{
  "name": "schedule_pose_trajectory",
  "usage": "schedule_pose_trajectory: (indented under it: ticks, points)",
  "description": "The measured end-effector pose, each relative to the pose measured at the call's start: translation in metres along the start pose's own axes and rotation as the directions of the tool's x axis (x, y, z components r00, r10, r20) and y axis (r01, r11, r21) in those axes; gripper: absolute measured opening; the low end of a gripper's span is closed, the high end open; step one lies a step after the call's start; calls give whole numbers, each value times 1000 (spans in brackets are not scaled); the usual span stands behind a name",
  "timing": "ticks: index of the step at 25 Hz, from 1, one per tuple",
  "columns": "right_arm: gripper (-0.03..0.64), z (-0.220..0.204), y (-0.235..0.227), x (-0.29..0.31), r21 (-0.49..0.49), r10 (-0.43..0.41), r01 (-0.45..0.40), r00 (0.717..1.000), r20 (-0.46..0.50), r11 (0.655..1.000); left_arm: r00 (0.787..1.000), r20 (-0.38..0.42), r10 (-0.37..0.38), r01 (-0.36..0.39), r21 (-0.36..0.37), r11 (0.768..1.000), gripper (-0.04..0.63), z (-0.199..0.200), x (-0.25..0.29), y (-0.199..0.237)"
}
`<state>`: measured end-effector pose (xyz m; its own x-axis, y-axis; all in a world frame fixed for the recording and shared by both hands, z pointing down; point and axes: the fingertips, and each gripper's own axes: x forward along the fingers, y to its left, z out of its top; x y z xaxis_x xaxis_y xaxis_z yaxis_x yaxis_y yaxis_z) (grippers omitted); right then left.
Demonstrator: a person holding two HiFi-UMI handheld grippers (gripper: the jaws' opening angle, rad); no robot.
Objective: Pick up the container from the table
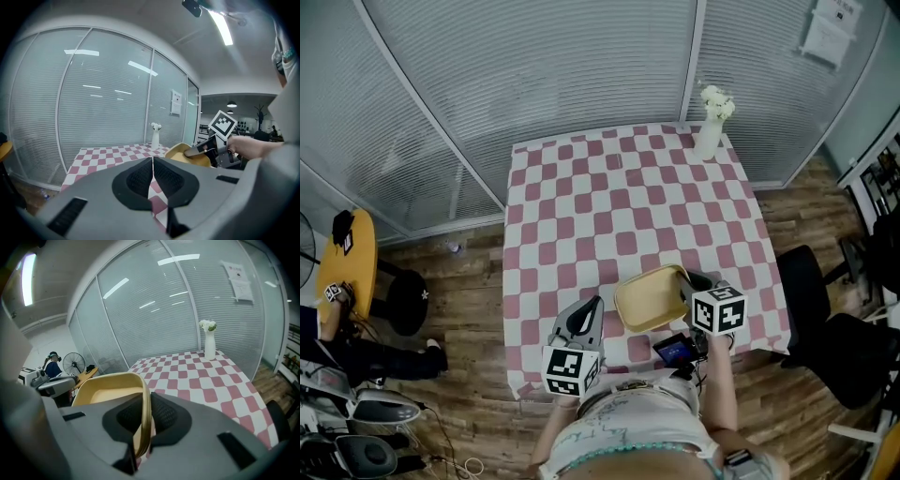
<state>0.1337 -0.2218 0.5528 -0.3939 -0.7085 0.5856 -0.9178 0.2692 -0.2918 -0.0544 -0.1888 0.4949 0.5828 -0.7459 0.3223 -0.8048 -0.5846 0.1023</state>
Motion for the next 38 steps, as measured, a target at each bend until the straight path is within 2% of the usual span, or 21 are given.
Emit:
schedule_pose_trajectory:
  ticks: [7, 22, 38]
  points:
    - [18, 7, 6, -25, 1, 7, -7, 996, 86, 1000, 1000, -5, -1, 1, 9, 1000, 18, -4, 5, -3]
    - [18, 43, 14, -63, -68, 32, -18, 976, 214, 998, 1000, 0, -4, 4, 13, 1000, 18, -4, 14, -19]
    - [18, 72, 34, -61, -148, 77, -44, 970, 229, 988, 1000, -12, 15, -15, 5, 1000, 18, -5, 12, -8]
